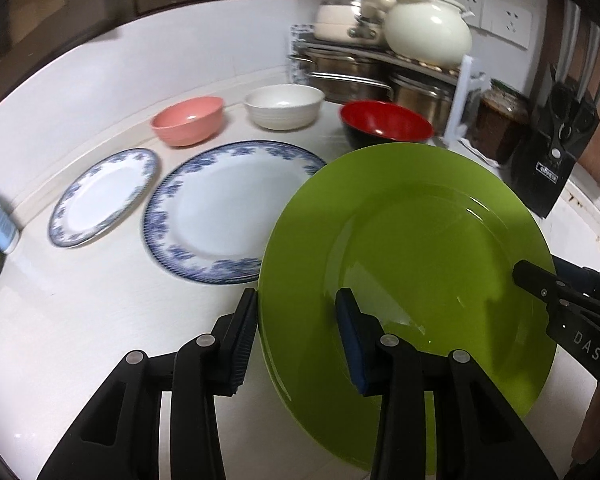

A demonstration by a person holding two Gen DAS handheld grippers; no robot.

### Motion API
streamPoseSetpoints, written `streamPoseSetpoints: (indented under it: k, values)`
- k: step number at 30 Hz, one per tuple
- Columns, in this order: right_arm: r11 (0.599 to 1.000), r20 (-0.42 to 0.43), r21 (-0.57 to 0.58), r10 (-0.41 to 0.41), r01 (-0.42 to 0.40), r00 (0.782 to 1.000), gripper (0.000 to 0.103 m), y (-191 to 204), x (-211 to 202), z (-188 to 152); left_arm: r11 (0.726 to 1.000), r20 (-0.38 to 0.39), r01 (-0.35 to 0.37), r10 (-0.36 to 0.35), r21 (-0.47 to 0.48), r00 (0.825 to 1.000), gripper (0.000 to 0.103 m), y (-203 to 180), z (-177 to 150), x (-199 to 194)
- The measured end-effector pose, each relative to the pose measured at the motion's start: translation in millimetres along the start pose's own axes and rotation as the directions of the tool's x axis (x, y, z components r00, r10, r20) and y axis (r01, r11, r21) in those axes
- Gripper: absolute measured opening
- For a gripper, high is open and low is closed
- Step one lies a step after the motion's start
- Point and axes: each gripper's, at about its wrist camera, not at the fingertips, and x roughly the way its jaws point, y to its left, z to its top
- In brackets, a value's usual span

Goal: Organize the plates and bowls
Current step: 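Lift and carry the green plate with both grippers toward the dish soap bottle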

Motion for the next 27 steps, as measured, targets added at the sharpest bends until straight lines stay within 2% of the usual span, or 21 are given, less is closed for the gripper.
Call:
streamPoseSetpoints:
  k: [13, 27]
  values:
    - [1.0, 0.052, -0.015, 0.017, -0.016, 0.998, 0.041, 59, -38, -6, 1.0, 0.029, -0.009, 0.01, -0.028, 1.0, 0.039, 57, -13, -40]
    - [0.998, 0.043, -0.046, 0.048, -0.046, 0.998, 0.041, 133, -45, -18, 0.999, 0.043, -0.029, 0.031, -0.044, 0.999, 0.039, 135, -30, -62]
